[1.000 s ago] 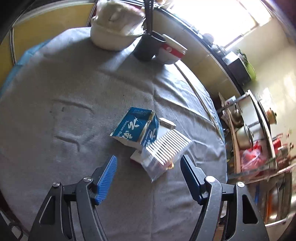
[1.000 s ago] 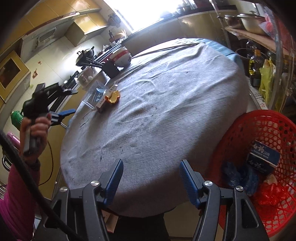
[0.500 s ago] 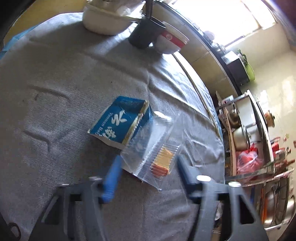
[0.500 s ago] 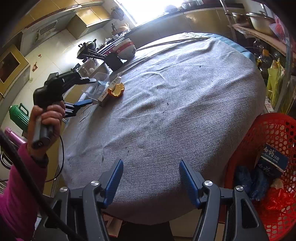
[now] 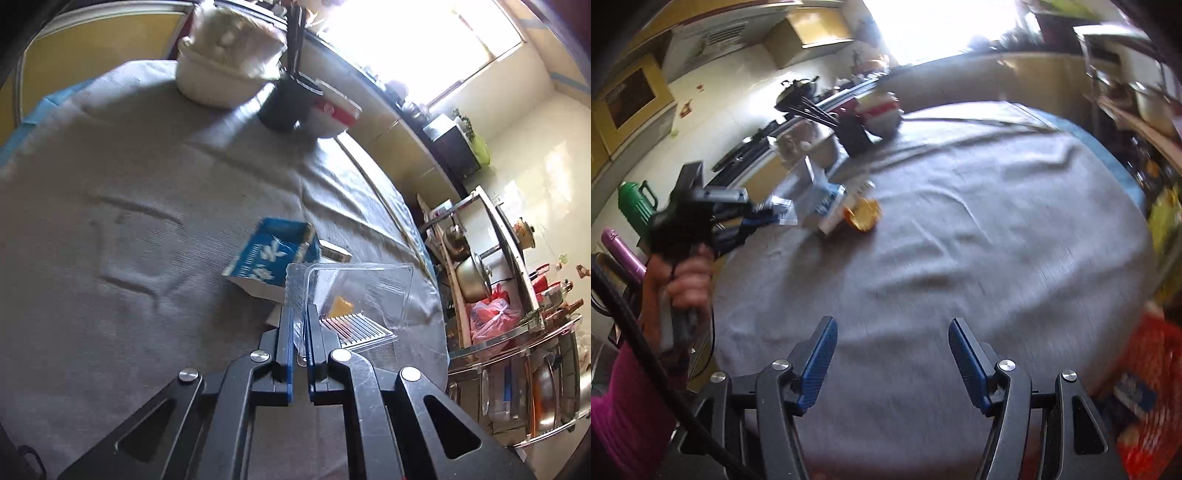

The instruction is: Collect trash

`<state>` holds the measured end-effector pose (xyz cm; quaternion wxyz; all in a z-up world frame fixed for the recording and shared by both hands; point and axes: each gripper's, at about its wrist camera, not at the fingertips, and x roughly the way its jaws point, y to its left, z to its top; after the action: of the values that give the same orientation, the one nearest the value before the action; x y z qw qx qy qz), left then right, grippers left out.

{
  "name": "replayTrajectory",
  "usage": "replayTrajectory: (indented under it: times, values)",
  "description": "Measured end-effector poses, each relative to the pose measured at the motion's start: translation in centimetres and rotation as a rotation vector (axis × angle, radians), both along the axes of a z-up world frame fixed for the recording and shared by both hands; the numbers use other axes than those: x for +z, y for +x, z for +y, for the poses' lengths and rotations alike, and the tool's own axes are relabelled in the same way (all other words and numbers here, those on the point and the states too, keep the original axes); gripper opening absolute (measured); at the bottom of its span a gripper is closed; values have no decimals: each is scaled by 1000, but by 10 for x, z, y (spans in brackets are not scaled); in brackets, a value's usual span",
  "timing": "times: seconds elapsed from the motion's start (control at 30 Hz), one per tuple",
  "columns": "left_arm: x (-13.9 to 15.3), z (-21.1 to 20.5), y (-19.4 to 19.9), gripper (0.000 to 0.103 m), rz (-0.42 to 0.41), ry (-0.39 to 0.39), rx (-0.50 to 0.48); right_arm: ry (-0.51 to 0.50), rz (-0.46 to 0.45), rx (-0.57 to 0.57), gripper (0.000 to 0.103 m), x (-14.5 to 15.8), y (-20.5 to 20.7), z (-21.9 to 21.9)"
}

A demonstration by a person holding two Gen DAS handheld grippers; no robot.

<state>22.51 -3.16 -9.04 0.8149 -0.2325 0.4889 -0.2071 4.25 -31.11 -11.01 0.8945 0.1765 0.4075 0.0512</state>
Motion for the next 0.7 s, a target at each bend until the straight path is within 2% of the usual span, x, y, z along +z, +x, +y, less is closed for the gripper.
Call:
replayTrajectory:
  times: [0.27,0.37,0.57,0.7]
  values:
    - [-8,59,-23,6,21,30,36,-66,26,122,67,-15,93,31]
    - [-17,75,-28,6,48,25,54,-105,75,153,67,-30,126,40]
    - [-29,81,-28,6,75,58,52,-213,115,159,65,-51,166,51]
    - [-27,78,-27,6,64,56,35,-236,127,158,64,-56,183,51]
